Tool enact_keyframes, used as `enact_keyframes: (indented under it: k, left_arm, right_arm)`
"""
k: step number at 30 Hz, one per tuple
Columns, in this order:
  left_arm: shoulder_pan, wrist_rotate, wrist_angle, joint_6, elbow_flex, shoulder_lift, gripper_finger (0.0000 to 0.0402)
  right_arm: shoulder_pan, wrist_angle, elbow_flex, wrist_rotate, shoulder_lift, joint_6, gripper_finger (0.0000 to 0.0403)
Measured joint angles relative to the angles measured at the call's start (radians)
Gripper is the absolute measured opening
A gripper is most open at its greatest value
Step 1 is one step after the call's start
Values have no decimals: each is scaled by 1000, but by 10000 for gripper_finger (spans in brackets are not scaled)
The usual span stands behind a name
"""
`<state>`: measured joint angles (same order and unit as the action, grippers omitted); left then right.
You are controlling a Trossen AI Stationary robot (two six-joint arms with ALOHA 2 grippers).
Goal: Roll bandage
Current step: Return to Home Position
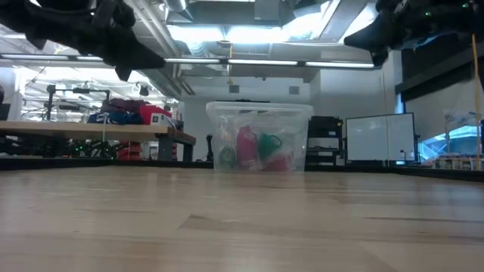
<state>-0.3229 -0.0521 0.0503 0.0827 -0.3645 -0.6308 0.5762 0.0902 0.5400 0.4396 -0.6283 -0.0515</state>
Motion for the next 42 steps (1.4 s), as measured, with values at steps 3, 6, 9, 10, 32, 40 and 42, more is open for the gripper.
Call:
enact_keyframes:
  k: [3,6,9,10,32,40,42]
  left_arm:
    - [9,-1,21,15,21,3,2]
    - [38,-13,28,-6,53,27,6]
    - [66,2,125,-17,118,79,11]
    - [73,11,146,-17,143,99,12]
    - [188,102,279,-57,355,365,13]
    - [188,101,273,-59,355,400,13]
    - [188,101,274,-59,355,402,13]
  right_arm:
    - [0,30,0,34,4,37,20]
    - [0,54,0,49,25,57,25]
    - [0,68,0,42,71,59,25]
    - [0,74,0,42,86,58,25]
    - [0,-38,-309,-2,453,-26,26]
    - [0,-37,-390,-10,567,-75,26]
    - [0,-34,-406,-23,596,-95,26]
